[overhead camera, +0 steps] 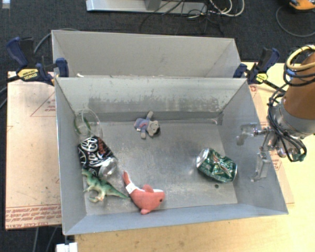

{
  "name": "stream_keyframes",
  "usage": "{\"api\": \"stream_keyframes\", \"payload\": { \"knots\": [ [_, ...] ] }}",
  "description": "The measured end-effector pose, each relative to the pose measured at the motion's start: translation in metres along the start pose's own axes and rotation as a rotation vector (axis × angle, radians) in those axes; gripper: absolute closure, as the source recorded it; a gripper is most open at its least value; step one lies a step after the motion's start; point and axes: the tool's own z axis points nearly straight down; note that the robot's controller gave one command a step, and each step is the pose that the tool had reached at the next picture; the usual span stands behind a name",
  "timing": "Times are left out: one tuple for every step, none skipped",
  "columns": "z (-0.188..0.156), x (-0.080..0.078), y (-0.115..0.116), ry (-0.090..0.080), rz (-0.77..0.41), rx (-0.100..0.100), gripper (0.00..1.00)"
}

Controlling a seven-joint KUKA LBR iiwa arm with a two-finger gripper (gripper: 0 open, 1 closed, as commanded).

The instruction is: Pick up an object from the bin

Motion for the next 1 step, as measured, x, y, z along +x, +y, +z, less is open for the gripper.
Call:
{"api": "stream_keyframes", "payload": {
  "knots": [
    [-0.0043, -0.0018, 0.001, -0.008, -0.005, 0.002, 0.0]
  ]
}}
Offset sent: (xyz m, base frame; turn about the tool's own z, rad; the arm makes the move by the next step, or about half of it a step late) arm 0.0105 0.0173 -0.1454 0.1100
